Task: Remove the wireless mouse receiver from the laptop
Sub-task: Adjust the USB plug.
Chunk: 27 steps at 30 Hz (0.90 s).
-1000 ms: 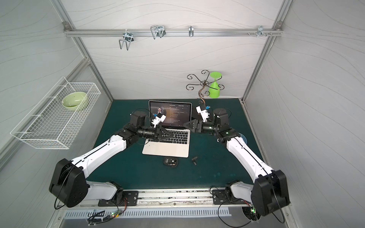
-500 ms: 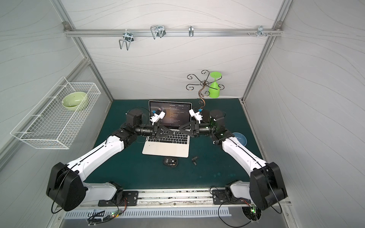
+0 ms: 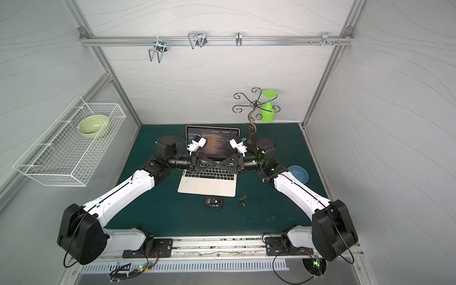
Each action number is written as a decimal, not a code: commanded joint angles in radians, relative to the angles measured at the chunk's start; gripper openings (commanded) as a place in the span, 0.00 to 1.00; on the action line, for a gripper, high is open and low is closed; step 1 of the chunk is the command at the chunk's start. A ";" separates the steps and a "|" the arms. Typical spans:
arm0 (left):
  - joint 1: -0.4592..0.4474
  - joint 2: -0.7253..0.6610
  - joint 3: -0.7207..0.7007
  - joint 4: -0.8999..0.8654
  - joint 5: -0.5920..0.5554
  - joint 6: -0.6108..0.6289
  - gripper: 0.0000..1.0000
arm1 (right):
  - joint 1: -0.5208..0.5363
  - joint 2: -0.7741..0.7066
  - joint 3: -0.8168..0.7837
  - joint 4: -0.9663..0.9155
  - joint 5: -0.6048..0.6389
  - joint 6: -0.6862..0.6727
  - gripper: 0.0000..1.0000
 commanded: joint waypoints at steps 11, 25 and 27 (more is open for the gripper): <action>0.006 -0.027 0.006 0.068 0.019 -0.010 0.00 | 0.017 0.014 0.002 0.100 0.013 0.050 0.32; 0.006 -0.027 0.003 0.071 0.015 -0.012 0.00 | 0.018 0.012 -0.007 0.100 0.014 0.063 0.09; 0.006 -0.027 0.002 0.070 0.018 -0.013 0.00 | 0.020 0.011 -0.001 0.087 0.015 0.057 0.06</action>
